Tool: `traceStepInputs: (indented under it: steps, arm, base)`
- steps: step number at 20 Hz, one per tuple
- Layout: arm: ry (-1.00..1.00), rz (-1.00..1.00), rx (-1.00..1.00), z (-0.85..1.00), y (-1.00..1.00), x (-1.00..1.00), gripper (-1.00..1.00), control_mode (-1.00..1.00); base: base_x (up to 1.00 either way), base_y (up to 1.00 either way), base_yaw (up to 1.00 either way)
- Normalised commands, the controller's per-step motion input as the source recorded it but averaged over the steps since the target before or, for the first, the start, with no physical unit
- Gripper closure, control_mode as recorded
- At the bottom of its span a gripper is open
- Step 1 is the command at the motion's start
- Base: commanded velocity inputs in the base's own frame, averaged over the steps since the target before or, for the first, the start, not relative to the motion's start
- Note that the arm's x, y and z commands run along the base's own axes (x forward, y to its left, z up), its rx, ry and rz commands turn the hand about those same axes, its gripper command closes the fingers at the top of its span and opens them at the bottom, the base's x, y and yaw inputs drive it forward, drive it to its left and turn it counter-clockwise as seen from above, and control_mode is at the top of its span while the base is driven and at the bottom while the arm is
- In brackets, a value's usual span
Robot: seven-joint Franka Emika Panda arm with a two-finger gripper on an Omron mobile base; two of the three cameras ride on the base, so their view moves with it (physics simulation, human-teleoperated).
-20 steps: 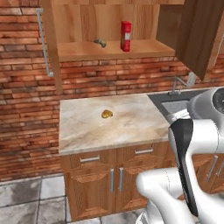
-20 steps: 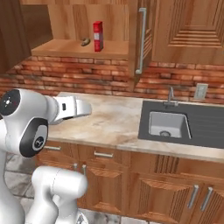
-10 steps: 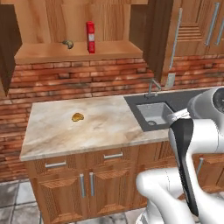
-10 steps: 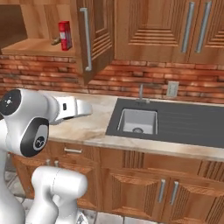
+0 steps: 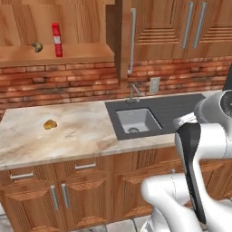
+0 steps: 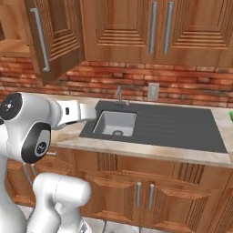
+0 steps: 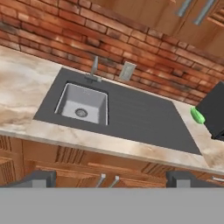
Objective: Pick the boxed food and honey bottle from the counter and place them in the cabinets closest to them.
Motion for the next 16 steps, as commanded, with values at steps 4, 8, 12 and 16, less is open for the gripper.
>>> traceStepInputs:
  steps: [4, 8, 12, 16]
  arm:
    - [0.0, 0.0, 0.0, 0.0, 0.0, 0.0, -1.0, 1.0]
    - [0.0, 0.0, 0.0, 0.0, 0.0, 0.0, -1.0, 1.0]
    - [0.0, 0.0, 0.0, 0.0, 0.0, 0.0, -1.0, 1.0]
    - [0.0, 0.0, 0.0, 0.0, 0.0, 0.0, -1.0, 1.0]
  base:
    - [0.0, -0.7, 0.0]
    - [0.0, -0.72, 0.0]
    - [0.0, -0.72, 0.0]
    - [0.0, -0.73, 0.0]
